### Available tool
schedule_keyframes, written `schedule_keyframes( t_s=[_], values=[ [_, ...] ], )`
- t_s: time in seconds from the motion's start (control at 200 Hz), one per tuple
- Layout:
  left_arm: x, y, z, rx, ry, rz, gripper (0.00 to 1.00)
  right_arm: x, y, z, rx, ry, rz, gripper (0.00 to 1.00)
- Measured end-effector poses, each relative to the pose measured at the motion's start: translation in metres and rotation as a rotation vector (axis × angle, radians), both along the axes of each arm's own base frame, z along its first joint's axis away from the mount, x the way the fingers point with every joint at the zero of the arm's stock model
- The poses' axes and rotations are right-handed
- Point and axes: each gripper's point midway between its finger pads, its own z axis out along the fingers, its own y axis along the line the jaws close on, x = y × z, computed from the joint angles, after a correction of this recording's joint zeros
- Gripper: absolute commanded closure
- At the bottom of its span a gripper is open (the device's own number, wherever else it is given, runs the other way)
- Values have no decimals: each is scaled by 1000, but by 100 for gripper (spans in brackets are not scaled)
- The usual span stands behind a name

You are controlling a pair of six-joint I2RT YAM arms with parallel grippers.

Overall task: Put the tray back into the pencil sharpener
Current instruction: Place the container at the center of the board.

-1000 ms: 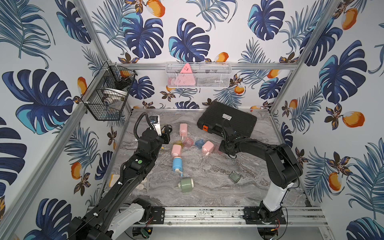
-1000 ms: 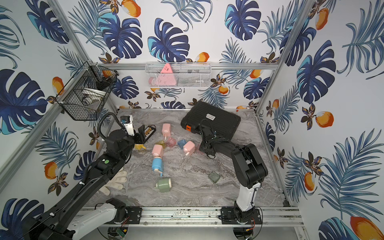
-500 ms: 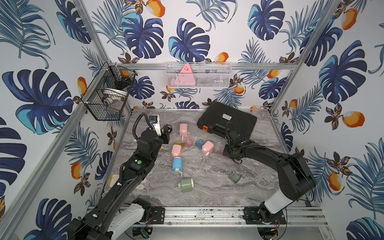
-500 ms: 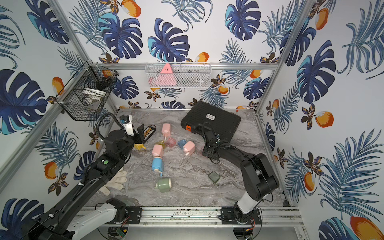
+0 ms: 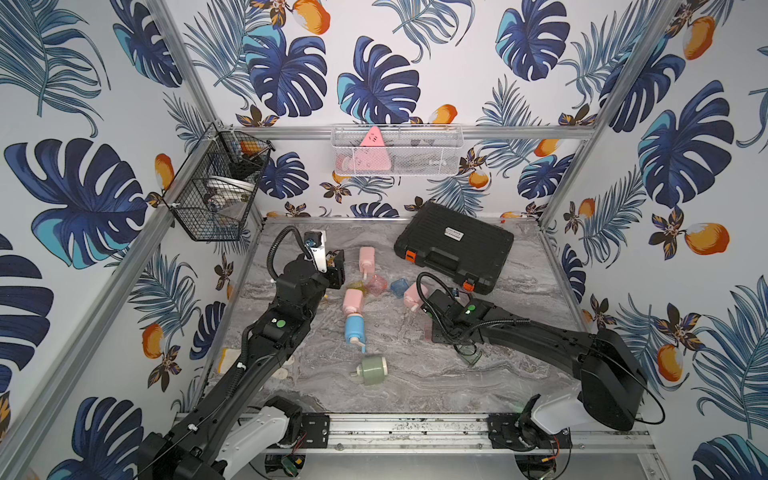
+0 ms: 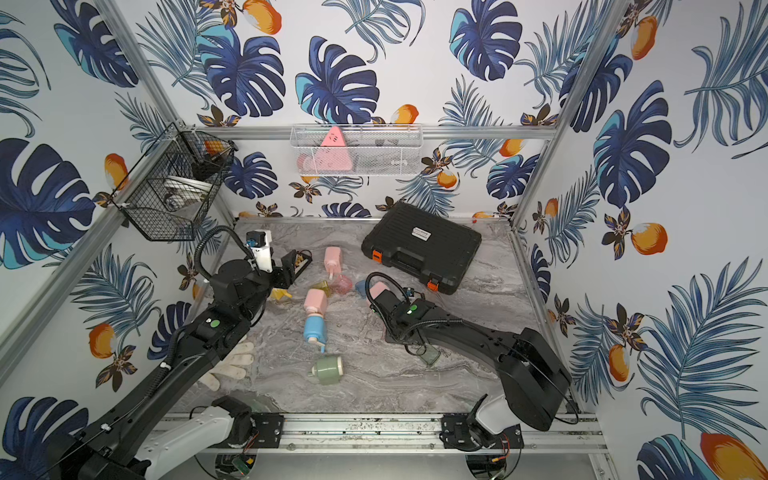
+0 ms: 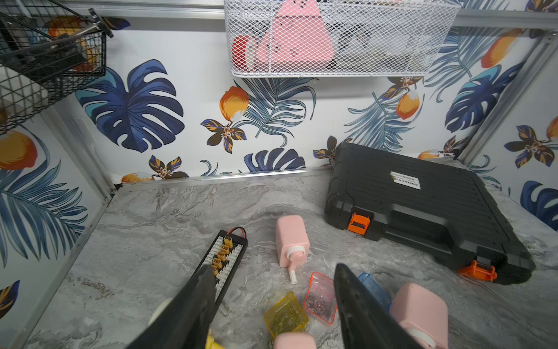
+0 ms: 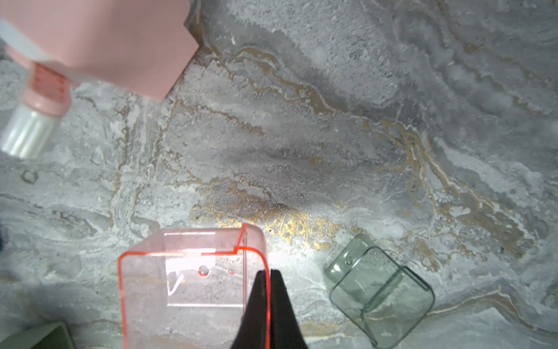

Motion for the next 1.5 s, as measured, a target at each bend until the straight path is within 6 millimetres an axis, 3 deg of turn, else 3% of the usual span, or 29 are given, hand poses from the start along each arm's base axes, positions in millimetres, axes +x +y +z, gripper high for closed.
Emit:
schedule_keyframes(
  t_s=[0.385, 0.616, 0.886, 1.121, 1.356, 1.501],
  values=[
    [6, -22, -21, 39, 38, -102, 29, -4, 2, -32, -78, 55, 17, 98],
    [7, -53, -36, 81, 80, -221, 27, 0, 4, -45, -86, 55, 37, 96],
    [10, -74, -60, 111, 150, -317, 25, 1, 7, -51, -70, 55, 60, 81],
    [9, -104, -82, 101, 214, -478, 21, 2, 5, -18, 21, -45, 60, 70],
    [-15, -181, -96, 227, 245, -760, 17, -3, -26, 30, 127, -249, 8, 67],
    [-17, -210, -115, 331, 314, -808, 12, -3, -39, 49, 168, -338, -32, 65]
  ],
)
